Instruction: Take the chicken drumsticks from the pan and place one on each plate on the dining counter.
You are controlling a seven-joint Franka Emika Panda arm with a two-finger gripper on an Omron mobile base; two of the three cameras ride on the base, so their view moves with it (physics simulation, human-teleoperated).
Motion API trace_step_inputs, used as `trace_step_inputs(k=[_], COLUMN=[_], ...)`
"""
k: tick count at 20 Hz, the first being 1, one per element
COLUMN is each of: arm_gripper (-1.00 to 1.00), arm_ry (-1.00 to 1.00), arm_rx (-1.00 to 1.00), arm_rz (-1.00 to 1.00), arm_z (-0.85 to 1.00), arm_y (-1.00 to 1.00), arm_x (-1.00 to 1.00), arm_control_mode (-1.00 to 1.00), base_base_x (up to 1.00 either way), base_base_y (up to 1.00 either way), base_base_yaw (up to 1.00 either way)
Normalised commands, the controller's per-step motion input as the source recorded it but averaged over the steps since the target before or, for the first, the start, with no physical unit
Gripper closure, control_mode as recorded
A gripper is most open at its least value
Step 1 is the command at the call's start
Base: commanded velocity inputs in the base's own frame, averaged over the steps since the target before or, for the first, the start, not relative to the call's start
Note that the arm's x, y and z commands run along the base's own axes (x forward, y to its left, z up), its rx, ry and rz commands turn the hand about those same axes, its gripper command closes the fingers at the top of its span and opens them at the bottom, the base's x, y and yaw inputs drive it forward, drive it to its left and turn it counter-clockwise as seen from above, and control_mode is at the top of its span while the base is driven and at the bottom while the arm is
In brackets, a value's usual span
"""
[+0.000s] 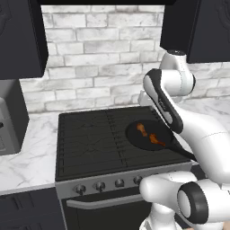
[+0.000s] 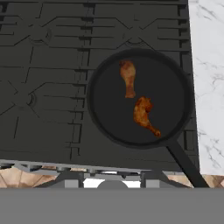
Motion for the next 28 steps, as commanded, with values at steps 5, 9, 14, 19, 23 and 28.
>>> trace_step_inputs(k=[5, 9, 14, 19, 23, 28], arm_gripper=[-1.0, -1.0, -1.0, -1.0, -1.0, -1.0], arm_ry=[0.01, 0.05, 0.0, 0.0, 0.0, 0.0], arm_rx=[0.0, -0.04, -0.07, -0.01, 0.0, 0.0], arm_rz=[0.0, -0.02, 0.0, 0.0, 0.0, 0.0], arm_z=[-0.06, -0.46, -0.51, -0.43, -0.31, -0.3], arm_y=[-0.01, -0.15, -0.22, -0.11, -0.13, -0.02], arm_x=[-0.06, -0.07, 0.06, 0.43, 0.59, 0.67], arm_control_mode=[-1.0, -1.0, -1.0, -1.0, -1.0, -1.0], base_base_x=[0.0, 0.0, 0.0, 0.0, 0.0, 0.0], base_base_y=[0.0, 0.0, 0.0, 0.0, 0.0, 0.0], base_base_yaw=[0.0, 0.0, 0.0, 0.0, 0.0, 0.0])
